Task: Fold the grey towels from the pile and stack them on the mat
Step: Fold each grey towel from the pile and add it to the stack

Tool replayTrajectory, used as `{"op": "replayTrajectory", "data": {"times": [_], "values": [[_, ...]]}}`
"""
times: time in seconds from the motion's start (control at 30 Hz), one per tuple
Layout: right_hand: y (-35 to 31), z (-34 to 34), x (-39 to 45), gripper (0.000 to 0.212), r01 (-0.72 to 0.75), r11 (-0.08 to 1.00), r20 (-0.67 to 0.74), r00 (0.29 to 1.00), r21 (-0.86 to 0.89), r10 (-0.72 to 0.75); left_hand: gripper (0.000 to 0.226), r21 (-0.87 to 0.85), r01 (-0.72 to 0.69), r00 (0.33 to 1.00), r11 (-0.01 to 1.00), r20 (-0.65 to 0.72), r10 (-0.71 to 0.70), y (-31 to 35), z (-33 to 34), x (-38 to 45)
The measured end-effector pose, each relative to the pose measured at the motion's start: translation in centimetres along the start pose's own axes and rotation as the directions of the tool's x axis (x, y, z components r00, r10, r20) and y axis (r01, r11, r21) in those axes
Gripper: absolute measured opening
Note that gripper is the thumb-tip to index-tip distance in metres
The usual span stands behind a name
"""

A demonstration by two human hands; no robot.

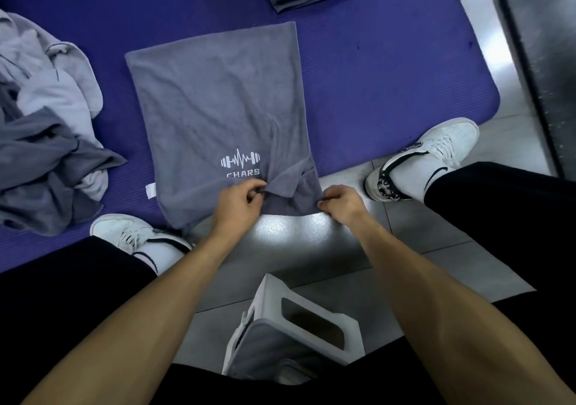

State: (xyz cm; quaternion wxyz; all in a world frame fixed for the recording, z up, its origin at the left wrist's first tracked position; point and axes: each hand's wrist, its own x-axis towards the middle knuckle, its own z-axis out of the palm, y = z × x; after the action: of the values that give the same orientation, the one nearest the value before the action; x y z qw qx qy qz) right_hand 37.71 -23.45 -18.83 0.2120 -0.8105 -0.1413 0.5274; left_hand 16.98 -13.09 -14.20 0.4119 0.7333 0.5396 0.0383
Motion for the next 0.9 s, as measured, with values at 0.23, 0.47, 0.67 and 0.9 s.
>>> {"op": "replayTrajectory", "data": {"times": [0.23,0.47,0.67,0.9], "values": [[0.2,-0.1,0.2,0.014,-0.023,0.994,0.15,0.989,0.106,0.007,0.036,0.315,-0.448,0.894,0.837,0.143,0.425,1.4,0.9,1.7],[-1.4,-2.4,-1.7,0.008,-0.093,0.904,0.287,0.957,0.417,-0.034,0.024,0.229,-0.528,0.848,0.818,0.094,0.521,2.0,2.8,2.0],[-2.7,-3.4,-3.4,0.017,-0.106,0.862,0.323,0.944,0.496,-0.069,0.018,0.167,-0.446,0.894,0.879,0.034,0.447,3.6,2.4,0.9],[-3.7,-3.8,-4.6,0.01,-0.086,0.855,0.347,0.931,0.511,-0.113,0.022,0.091,-0.469,0.883,0.879,0.018,0.469,3.9,2.1,-0.5]]}}
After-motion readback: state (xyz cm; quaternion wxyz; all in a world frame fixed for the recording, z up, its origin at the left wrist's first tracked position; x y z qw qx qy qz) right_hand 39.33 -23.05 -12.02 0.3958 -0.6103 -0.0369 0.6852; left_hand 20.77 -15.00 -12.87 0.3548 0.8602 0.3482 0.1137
